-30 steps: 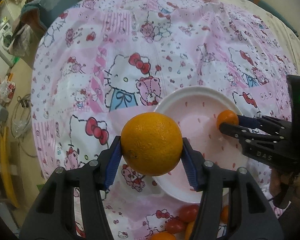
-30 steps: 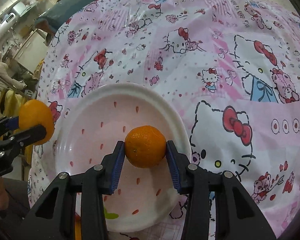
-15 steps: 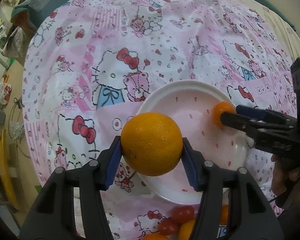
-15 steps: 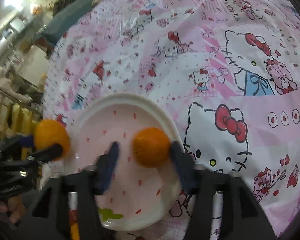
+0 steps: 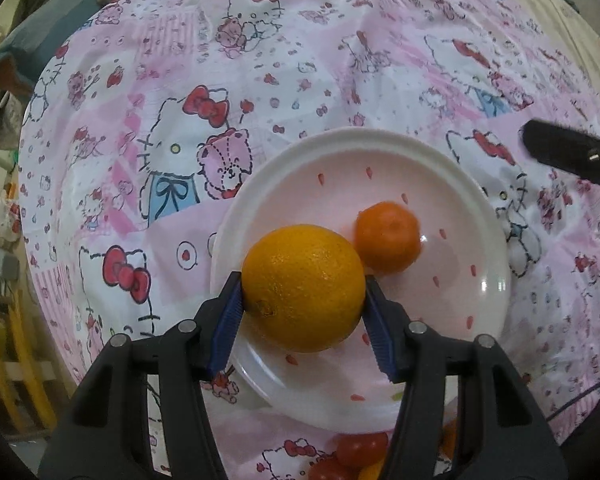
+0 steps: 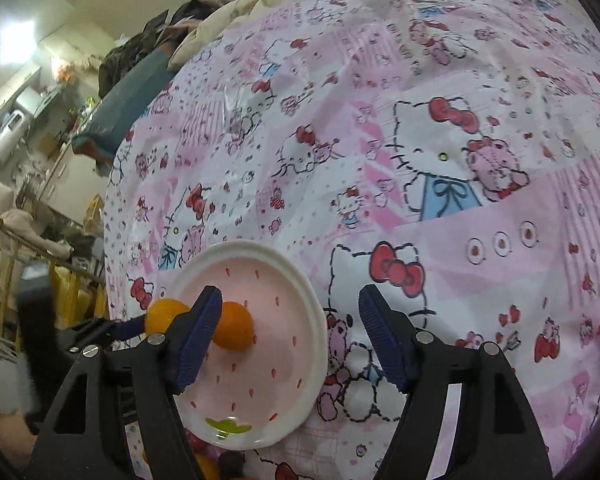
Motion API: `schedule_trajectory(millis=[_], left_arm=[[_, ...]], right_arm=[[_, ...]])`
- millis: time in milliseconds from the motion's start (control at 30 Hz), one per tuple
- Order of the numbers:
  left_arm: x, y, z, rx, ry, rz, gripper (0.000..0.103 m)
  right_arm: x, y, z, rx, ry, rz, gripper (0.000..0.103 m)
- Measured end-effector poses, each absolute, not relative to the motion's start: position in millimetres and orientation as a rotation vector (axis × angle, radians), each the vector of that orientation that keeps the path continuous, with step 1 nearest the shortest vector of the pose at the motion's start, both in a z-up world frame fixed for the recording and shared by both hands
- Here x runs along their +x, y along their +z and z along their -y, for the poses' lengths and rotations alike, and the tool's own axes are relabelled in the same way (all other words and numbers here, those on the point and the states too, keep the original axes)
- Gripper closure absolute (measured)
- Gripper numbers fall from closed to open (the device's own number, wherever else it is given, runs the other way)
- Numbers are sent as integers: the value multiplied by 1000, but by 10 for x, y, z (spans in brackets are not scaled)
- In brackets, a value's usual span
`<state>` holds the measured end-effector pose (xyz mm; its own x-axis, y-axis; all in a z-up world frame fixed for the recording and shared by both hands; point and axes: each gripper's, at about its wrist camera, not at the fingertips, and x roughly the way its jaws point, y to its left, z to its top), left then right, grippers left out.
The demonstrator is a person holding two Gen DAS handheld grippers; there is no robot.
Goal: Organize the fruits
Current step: 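Lower the large orange onto the plate and open the left tool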
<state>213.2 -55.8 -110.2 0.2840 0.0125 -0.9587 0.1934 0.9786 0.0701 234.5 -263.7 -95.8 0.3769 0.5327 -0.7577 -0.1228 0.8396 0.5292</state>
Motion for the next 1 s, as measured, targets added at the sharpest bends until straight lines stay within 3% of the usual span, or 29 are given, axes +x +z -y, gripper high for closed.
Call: schedule_trajectory(millis=[700,733,833,867,1000], left_arm=[[2372,-1191,642,127,-153,-1262,46],[2367,-1181,637,120,-160,-1262,44],[2335,-1082,637,120,-163,-1216,15],[2319,-1029,636,119,-165,-1192,11],[2295,-947,596,102,-169,-1181,11]], right_arm=[[2349,-861,2780,440,413,-1084,26],[2348,-857,2776,438,413,-1083,26],[2350,-839,2757,437,415,-1077,26],[2352,-834,2752,436,415,-1075,26],[2343,-816,2737,434,413,-1072,26]])
